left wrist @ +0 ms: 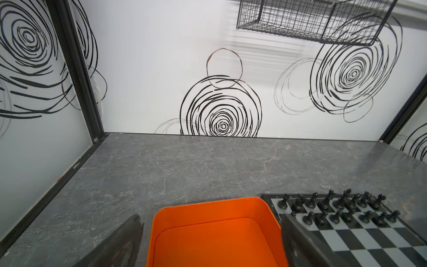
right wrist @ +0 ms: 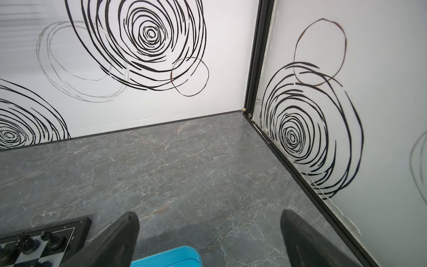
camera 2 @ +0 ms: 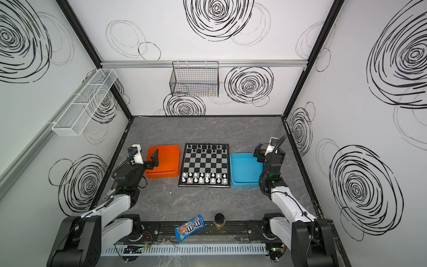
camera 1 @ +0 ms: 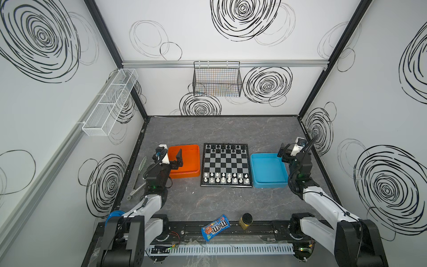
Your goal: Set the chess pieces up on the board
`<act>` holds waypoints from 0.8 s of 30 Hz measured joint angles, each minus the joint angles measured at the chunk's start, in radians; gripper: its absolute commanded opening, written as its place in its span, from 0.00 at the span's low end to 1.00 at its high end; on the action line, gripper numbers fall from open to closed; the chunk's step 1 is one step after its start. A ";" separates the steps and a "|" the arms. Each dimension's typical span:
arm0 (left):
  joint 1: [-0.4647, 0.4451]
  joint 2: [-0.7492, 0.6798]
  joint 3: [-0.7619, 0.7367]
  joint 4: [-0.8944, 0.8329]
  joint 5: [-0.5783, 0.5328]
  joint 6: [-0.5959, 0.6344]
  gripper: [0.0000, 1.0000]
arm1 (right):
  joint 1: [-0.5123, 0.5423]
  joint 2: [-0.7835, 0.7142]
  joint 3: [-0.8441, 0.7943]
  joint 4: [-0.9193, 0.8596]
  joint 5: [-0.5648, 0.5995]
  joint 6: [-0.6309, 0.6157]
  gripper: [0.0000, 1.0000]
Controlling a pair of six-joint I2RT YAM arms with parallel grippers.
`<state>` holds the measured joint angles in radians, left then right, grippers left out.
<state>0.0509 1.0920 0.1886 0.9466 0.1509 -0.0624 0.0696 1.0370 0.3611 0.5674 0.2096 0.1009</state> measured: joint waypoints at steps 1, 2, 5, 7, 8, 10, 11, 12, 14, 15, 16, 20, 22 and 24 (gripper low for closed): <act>-0.006 0.002 0.000 0.009 -0.009 0.019 0.96 | -0.001 0.008 -0.006 0.011 0.000 0.001 1.00; -0.013 0.006 -0.002 0.024 -0.019 0.034 0.96 | -0.003 0.015 -0.012 0.018 0.000 0.001 1.00; -0.028 0.027 -0.013 0.061 -0.048 0.061 0.96 | -0.013 0.046 -0.027 0.042 -0.002 -0.002 1.00; -0.035 0.047 -0.012 0.065 -0.068 0.072 0.96 | -0.018 0.071 -0.043 0.076 0.005 0.005 1.00; -0.039 0.054 -0.011 0.064 -0.076 0.076 0.96 | -0.018 0.079 -0.055 0.095 0.012 0.012 1.00; -0.047 0.071 -0.004 0.063 -0.093 0.085 0.96 | -0.018 0.100 -0.076 0.130 0.023 0.015 1.00; -0.053 0.078 0.001 0.063 -0.104 0.085 0.96 | -0.018 0.114 -0.086 0.150 0.026 0.013 1.00; -0.057 0.081 0.003 0.064 -0.116 0.085 0.96 | -0.018 0.127 -0.096 0.167 0.029 0.012 1.00; -0.064 0.081 0.003 0.066 -0.130 0.080 0.96 | -0.019 0.151 -0.113 0.206 0.032 0.011 1.00; -0.066 0.081 0.002 0.069 -0.135 0.077 0.96 | -0.019 0.165 -0.121 0.226 0.029 0.005 1.00; -0.069 0.082 -0.003 0.080 -0.142 0.073 0.96 | -0.019 0.178 -0.126 0.240 0.026 -0.002 1.00; -0.072 0.123 -0.050 0.166 -0.163 0.058 0.96 | -0.019 0.222 -0.144 0.298 0.019 -0.026 1.00; -0.072 0.170 -0.064 0.204 -0.170 0.051 0.96 | -0.024 0.238 -0.150 0.329 0.006 -0.034 1.00; -0.071 0.222 -0.067 0.239 -0.171 0.045 0.96 | -0.028 0.260 -0.151 0.367 -0.018 -0.042 1.00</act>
<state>-0.0196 1.3144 0.1215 1.1854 -0.0196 -0.0177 0.0414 1.2972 0.2104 0.9348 0.1913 0.0593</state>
